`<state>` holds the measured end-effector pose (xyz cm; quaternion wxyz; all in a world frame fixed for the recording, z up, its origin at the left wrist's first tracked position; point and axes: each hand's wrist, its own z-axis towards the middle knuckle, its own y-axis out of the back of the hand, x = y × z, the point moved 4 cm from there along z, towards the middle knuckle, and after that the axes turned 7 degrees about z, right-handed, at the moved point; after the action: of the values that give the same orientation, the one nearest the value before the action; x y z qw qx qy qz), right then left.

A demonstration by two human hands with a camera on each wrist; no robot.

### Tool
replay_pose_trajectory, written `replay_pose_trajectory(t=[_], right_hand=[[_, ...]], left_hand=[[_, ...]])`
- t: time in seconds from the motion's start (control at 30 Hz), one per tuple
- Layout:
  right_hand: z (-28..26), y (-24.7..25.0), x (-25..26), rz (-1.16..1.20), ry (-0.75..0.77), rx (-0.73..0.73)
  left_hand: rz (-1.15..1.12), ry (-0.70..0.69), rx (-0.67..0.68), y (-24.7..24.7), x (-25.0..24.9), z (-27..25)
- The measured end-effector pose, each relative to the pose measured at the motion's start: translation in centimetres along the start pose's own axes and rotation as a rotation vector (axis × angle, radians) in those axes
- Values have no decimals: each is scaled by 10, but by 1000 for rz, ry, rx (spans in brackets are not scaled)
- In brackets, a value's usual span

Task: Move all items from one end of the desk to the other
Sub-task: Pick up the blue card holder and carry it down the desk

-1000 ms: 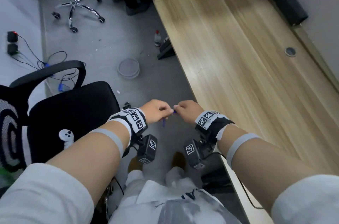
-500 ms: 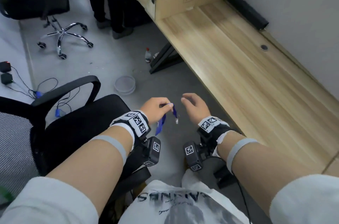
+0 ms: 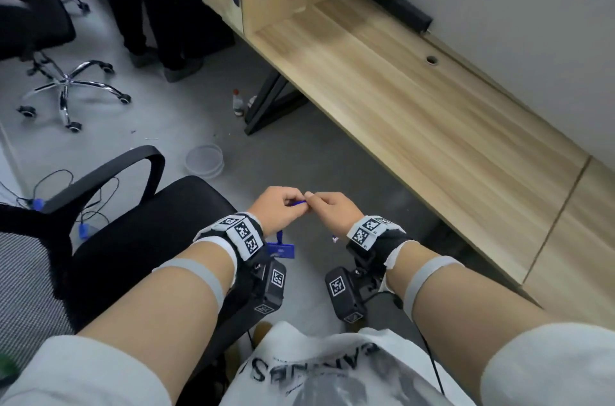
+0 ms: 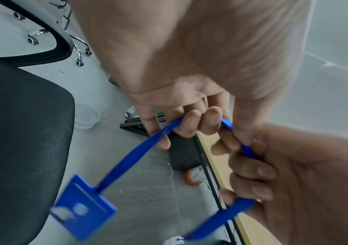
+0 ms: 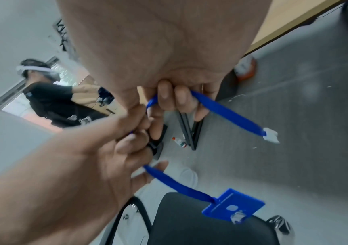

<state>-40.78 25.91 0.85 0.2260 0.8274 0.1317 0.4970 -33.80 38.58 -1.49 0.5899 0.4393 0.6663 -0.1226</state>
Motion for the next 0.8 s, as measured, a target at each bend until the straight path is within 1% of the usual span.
replay_pose_trajectory(t=[0.07,0.1,0.17,0.23,0.27,0.33,0.4,0.43,0.5,0.6,0.7,0.8], right_hand=[[-8,16,-13,8,-19,-73],[-13,27,-20,17,-32,-150],[-21,56,-39,57,-65,-360],[-32,89,-61,122,-137,-573],[-37,104,-72,151,-175,-648],[-48,127,-91,157,-240,-717],[-54,139,-100,191,-235,-696],[-56,142,-102,251,-206,-649],[-57,144,-94,379,-145,-501],[-56,148,-74,449,-26,-285],[-58,165,-58,458,74,-201],[-69,199,-52,449,88,-132]], left_hand=[[32,32,-4,-5,3,2],[44,29,-16,-7,1,3],[62,8,-20,-13,-3,8],[96,-1,17,-22,-14,13],[113,0,41,-27,-20,17],[180,-7,67,-37,-37,24],[199,-16,77,-50,-55,30],[177,-18,90,-57,-66,33],[152,-30,133,-75,-90,34],[141,-128,215,-104,-133,38],[116,-169,226,-119,-169,50],[94,-209,193,-132,-198,59]])
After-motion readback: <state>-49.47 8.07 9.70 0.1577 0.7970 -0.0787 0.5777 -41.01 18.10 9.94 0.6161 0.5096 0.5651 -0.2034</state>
